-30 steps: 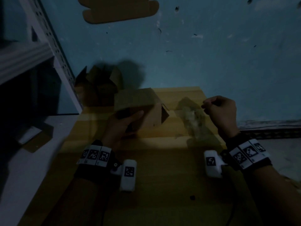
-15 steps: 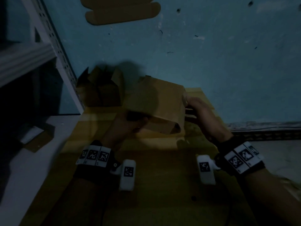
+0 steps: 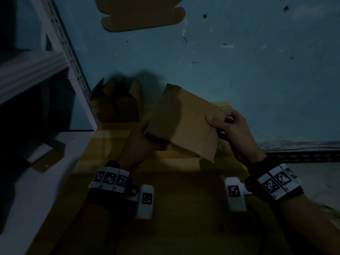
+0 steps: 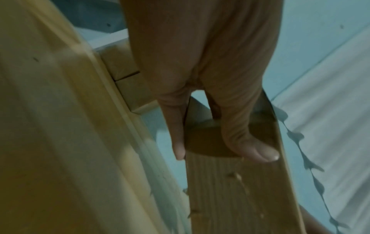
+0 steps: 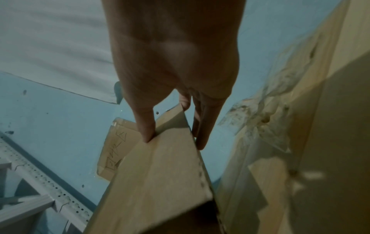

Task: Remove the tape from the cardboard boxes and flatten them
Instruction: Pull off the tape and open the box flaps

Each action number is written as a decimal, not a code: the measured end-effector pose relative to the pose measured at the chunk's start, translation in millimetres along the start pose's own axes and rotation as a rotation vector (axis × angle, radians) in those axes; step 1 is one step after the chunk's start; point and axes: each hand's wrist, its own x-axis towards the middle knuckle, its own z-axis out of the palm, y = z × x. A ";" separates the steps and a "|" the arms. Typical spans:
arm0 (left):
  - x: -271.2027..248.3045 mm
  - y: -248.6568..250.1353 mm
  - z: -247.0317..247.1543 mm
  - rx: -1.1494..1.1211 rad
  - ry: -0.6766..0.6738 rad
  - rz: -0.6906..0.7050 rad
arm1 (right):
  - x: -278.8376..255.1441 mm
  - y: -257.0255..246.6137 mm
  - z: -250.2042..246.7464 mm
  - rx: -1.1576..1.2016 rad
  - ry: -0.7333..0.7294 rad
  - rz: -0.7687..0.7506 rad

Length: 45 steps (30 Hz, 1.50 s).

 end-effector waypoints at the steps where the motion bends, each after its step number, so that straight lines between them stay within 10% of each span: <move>1: -0.2 0.1 0.7 0.005 0.005 0.006 | 0.5 0.1 0.1 -0.001 0.012 -0.010; 13: 6.2 -9.6 1.3 -0.145 0.139 0.036 | 4.1 4.1 3.6 0.057 0.043 0.013; 25: 7.2 -2.2 -5.4 -0.610 0.056 -0.401 | -6.4 4.8 5.8 -0.106 -0.175 -0.346; 45: 6.2 -4.9 -7.6 -0.442 0.138 -0.427 | -8.3 10.4 18.5 -0.607 -0.104 -0.572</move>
